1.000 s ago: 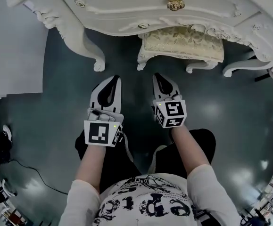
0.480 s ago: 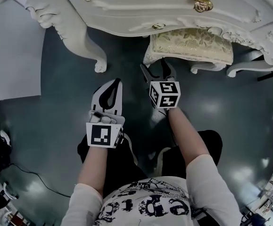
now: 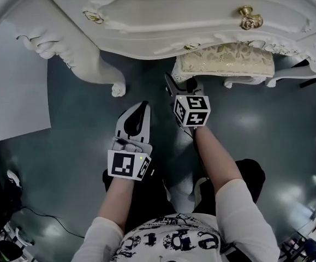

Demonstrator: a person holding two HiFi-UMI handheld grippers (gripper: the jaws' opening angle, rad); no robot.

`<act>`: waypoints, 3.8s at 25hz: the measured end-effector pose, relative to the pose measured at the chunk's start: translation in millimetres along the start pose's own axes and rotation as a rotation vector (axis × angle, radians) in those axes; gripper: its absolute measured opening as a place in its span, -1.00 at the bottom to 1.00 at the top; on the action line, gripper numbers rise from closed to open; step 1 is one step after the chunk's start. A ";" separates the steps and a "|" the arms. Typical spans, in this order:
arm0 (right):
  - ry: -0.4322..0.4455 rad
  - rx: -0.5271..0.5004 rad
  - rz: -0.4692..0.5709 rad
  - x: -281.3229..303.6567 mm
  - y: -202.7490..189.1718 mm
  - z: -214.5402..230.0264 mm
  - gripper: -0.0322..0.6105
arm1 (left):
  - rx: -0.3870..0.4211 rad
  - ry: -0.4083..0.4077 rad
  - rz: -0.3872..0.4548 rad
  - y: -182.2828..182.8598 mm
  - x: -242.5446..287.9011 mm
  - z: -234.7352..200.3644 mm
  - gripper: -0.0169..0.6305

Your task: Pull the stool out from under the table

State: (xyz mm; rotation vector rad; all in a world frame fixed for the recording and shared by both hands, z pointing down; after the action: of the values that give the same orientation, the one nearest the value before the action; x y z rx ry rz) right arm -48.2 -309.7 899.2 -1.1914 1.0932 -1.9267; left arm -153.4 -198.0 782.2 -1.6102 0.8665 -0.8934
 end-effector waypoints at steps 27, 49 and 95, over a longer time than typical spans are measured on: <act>0.006 -0.003 -0.053 -101.4 -50.4 -22.5 0.01 | 0.148 -0.024 0.017 37.0 -53.7 48.2 -0.90; 0.060 -0.020 -0.108 -216.7 -102.9 -39.1 -0.01 | 0.239 0.143 0.032 89.5 -121.5 119.4 -0.89; -0.109 -0.149 -0.327 -449.0 140.0 -52.2 -0.85 | 0.093 0.182 -0.256 264.1 -192.4 226.7 -0.89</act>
State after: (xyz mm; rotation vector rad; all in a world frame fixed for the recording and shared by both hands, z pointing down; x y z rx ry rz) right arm 96.3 10.6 582.3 -1.6222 1.0501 -2.0165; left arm -66.5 21.4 462.1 -1.5988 0.7396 -1.2583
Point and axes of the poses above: the fingertips, and each gripper's own axes: x forward along the fingers, z to its right, y out of its top, the point moved 1 cm from there along -x, backward along the fingers, and after that the axes turned 3 degrees about x, right-handed, at the moved point
